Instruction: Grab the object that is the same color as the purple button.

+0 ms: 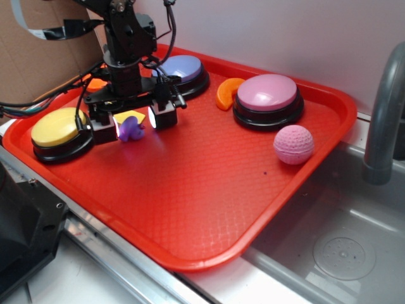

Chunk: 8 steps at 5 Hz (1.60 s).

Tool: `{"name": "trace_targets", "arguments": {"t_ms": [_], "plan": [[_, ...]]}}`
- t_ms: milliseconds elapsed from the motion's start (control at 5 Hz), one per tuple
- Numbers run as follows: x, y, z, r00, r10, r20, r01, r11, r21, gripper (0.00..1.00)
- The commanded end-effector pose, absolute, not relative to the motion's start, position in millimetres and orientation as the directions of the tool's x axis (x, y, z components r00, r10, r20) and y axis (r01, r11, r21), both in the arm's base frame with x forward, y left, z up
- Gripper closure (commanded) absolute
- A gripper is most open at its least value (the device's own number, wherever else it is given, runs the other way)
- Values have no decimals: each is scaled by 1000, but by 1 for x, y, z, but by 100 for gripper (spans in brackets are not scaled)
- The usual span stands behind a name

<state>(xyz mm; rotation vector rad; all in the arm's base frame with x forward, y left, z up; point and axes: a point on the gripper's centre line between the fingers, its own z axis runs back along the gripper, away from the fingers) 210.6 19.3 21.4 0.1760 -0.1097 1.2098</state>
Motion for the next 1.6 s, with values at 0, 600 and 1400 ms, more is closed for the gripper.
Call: {"name": "trace_targets", "arguments": {"t_ms": [0,600,1400], "plan": [[209,33,28,295,939,176,-955,295,22,100],[210,8,95,581,798,160,-804,593,-36,100],[179,-19,194,946,316,68,-295,931,-216,100]]}}
